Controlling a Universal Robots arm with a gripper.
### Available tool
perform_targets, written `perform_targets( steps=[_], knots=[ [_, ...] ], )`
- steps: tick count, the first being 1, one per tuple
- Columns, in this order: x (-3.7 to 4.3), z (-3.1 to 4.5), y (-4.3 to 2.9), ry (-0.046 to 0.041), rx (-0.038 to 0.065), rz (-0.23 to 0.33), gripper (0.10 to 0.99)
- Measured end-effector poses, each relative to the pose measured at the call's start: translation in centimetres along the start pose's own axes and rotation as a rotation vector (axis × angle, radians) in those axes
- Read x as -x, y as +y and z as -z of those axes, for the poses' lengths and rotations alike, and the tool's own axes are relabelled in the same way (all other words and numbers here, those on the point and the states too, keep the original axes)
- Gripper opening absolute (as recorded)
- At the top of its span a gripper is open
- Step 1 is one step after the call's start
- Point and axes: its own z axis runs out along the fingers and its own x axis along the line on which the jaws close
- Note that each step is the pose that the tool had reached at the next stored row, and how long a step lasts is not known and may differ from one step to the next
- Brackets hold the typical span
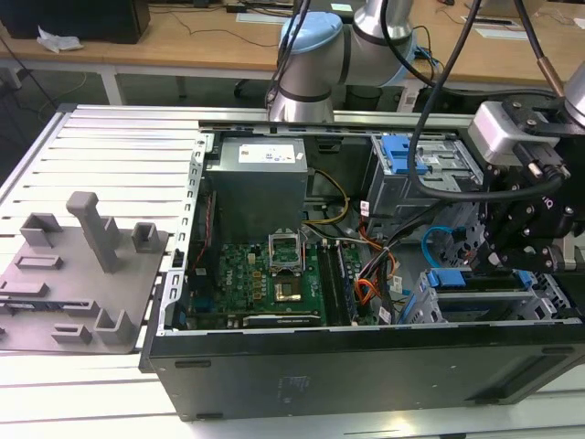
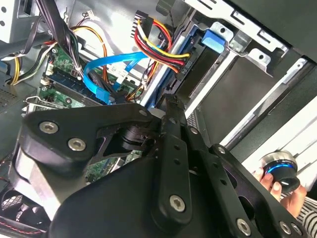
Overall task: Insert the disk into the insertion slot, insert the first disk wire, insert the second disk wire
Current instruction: 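Insert the first disk wire, then insert the second disk wire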
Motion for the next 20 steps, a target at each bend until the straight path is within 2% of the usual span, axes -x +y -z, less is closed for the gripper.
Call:
perform_targets(
  steps=[7, 10, 14, 18, 20],
  knots=[
    [0.00, -0.01, 0.03, -0.0001, 0.000, 0.000, 0.106],
    [0.00, 0.02, -0.43, -0.0001, 0.000, 0.000, 0.106],
    [0.02, 0.07, -1.40, 0.0000, 0.000, 0.002, 0.106],
    [0.03, 0.14, -1.75, 0.0002, 0.001, 0.002, 0.106],
    [0.05, 0.45, -1.82, 0.0000, 0.001, 0.002, 0.106]
  ],
)
